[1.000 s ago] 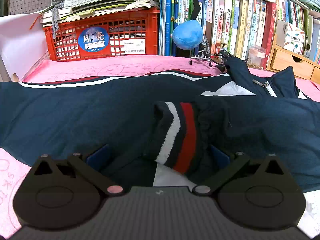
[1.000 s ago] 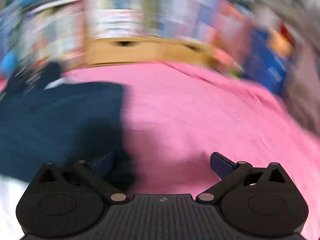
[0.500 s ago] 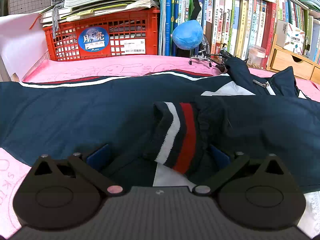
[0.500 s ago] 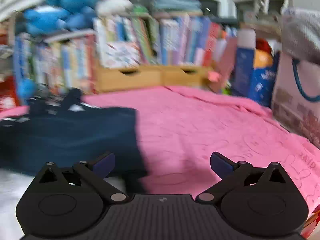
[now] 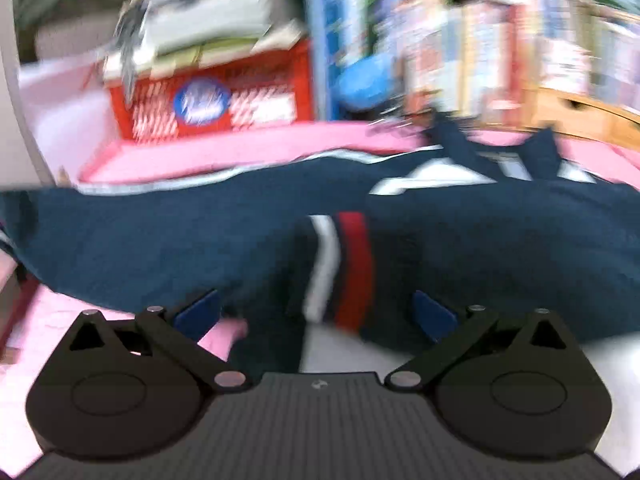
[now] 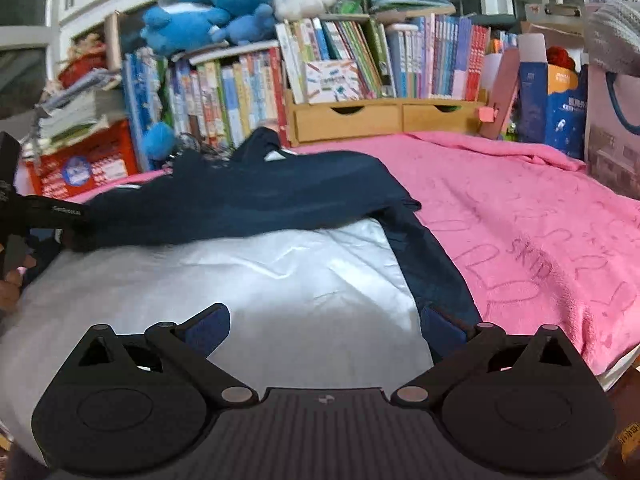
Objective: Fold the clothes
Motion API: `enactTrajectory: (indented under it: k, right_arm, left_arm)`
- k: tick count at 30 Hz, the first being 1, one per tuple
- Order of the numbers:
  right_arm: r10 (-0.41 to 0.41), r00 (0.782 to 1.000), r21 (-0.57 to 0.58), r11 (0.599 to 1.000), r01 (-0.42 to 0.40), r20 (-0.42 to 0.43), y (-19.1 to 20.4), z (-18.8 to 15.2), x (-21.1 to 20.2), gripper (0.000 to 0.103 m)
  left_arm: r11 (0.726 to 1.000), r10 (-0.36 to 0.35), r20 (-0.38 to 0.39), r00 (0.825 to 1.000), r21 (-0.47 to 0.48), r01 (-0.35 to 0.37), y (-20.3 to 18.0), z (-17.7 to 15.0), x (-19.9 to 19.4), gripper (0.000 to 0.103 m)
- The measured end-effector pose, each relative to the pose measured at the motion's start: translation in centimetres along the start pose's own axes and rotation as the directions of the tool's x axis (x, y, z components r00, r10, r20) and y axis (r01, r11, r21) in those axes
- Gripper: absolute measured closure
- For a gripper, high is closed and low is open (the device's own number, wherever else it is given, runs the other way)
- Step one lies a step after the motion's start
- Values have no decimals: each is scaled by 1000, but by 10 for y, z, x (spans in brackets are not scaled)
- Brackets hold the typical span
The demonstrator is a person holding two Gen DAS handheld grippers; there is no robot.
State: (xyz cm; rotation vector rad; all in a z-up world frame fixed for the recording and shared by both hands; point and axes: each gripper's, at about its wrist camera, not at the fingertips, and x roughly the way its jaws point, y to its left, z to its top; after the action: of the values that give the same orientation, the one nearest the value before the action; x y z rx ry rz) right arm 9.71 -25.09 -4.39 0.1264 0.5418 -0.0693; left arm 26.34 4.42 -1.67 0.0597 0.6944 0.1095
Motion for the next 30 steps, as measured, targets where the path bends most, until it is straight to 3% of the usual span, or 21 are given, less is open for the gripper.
enactTrajectory:
  k: [3, 5, 10, 13, 15, 17, 19, 21, 30]
  right_arm:
    - [2, 1000, 5, 1000, -2, -9, 2, 0, -14, 0]
    - [-8, 1000, 4, 1000, 8, -15, 4, -1, -25, 0]
    - [-33, 999, -15, 999, 32, -20, 12, -17, -76, 0]
    - [-47, 999, -40, 998, 48, 20, 17, -39, -132, 0]
    - [-17, 997, -61, 998, 21, 70, 18, -58, -172, 0]
    - [63, 993, -104, 993, -53, 99, 19, -79, -203, 0]
    - [97, 991, -130, 988, -85, 90, 22, -89, -213, 0]
    - [80, 994, -126, 990, -69, 80, 28, -87, -209, 0]
    - [55, 998, -147, 988, -54, 7, 39, -95, -193, 0]
  left_arm:
    - [995, -80, 31, 996, 69, 78, -20, -28, -65, 0]
    - [990, -124, 16, 992, 64, 123, -26, -52, -97, 0]
    - [995, -95, -64, 993, 32, 98, -26, -105, -154, 0]
    - [992, -124, -37, 992, 35, 125, -7, -137, -204, 0]
    - [986, -161, -11, 987, 42, 162, 3, -156, -237, 0]
    - [979, -196, 5, 981, 58, 196, 10, -170, -262, 0]
    - [974, -216, 30, 976, 83, 213, 8, -173, -270, 0]
    - [972, -209, 41, 977, 115, 204, -3, -173, -270, 0]
    - [972, -179, -41, 983, 146, 183, -13, -187, -252, 0]
